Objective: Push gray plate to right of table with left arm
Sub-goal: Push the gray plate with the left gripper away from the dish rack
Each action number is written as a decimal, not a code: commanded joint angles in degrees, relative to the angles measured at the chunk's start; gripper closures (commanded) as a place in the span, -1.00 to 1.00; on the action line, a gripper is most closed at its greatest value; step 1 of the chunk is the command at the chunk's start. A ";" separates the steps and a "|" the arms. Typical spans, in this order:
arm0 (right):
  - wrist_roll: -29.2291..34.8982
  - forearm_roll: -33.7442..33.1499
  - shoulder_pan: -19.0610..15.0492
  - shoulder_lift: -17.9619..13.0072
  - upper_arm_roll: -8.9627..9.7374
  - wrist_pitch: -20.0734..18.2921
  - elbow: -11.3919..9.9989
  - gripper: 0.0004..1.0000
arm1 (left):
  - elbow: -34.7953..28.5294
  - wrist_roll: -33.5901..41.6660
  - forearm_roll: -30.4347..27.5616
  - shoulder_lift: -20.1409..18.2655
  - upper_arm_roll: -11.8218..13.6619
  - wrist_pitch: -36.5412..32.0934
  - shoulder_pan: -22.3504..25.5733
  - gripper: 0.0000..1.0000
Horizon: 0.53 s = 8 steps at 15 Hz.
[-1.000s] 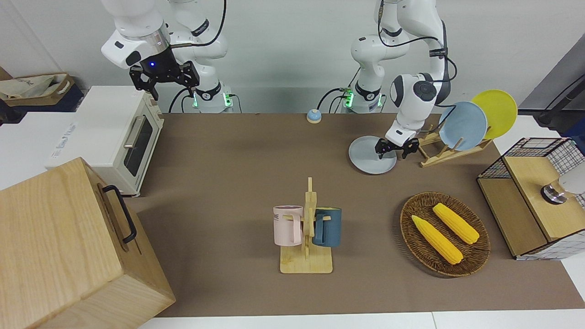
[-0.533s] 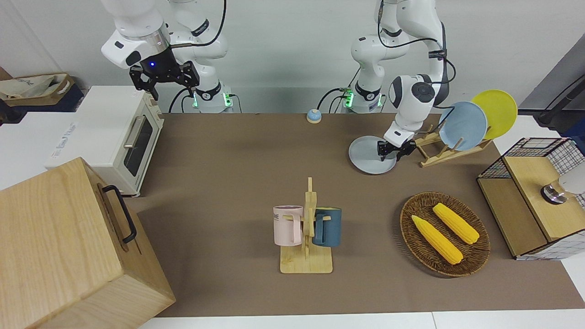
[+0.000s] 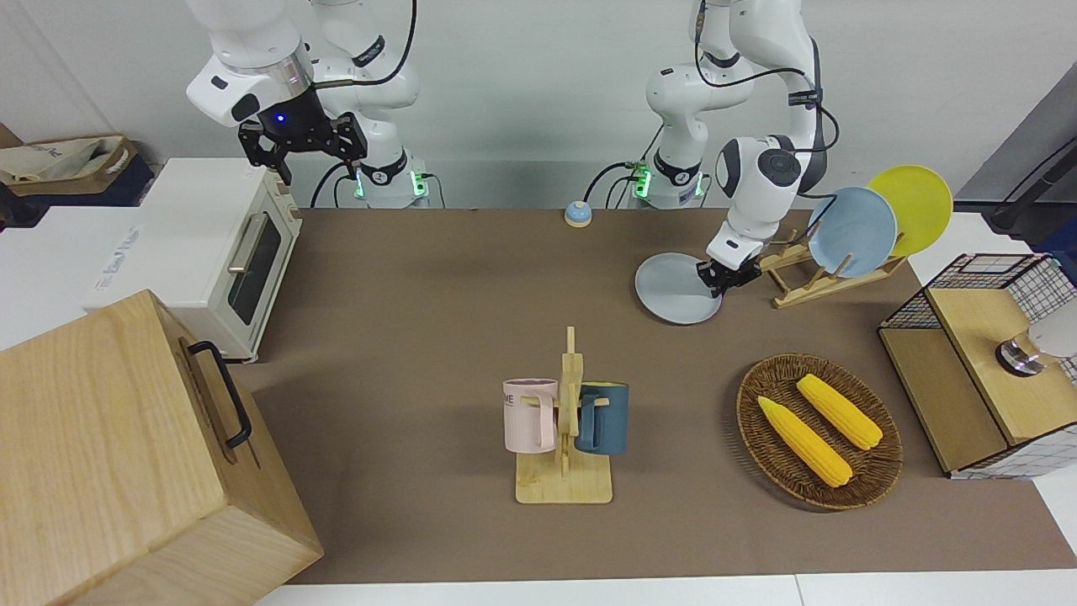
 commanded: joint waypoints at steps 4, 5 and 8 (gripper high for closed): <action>0.75 0.25 -1.07 -0.14 0.92 -0.89 0.53 -0.97 | -0.28 -0.72 -3.34 1.05 0.20 1.19 -1.46 1.00; 0.66 0.25 -1.07 -0.14 0.92 -0.89 0.53 -0.97 | -0.28 -1.59 -3.69 0.97 0.20 1.10 -2.25 1.00; 0.66 0.25 -1.07 -0.14 0.92 -0.89 0.53 -0.97 | -0.28 -6.06 -3.69 0.97 0.20 1.10 -5.06 1.00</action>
